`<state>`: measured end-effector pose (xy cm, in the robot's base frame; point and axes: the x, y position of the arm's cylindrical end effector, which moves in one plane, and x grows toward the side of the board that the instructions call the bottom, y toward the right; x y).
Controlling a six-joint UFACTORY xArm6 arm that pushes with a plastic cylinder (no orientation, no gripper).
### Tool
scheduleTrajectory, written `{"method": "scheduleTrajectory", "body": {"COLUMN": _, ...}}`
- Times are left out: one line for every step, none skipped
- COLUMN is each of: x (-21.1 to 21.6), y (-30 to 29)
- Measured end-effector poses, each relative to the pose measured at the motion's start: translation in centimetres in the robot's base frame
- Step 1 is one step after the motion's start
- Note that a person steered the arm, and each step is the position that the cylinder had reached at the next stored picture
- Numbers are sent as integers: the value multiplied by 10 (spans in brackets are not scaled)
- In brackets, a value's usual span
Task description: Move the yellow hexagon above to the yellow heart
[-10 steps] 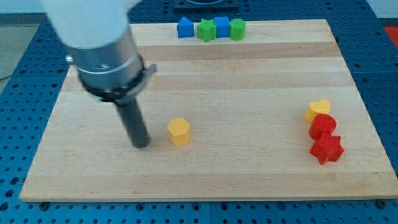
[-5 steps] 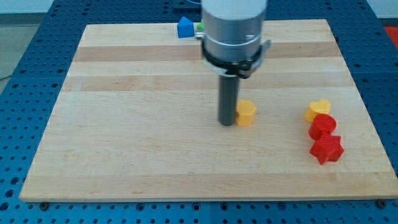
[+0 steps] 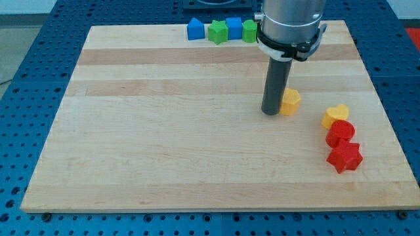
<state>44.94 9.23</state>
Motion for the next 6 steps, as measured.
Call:
{"method": "scheduleTrajectory", "body": {"x": 5, "y": 3}}
{"method": "scheduleTrajectory", "body": {"x": -12, "y": 44}}
{"method": "scheduleTrajectory", "body": {"x": -18, "y": 57}}
{"method": "scheduleTrajectory", "body": {"x": -18, "y": 24}}
{"method": "scheduleTrajectory", "body": {"x": -39, "y": -22}}
{"method": "scheduleTrajectory", "body": {"x": -73, "y": -7}}
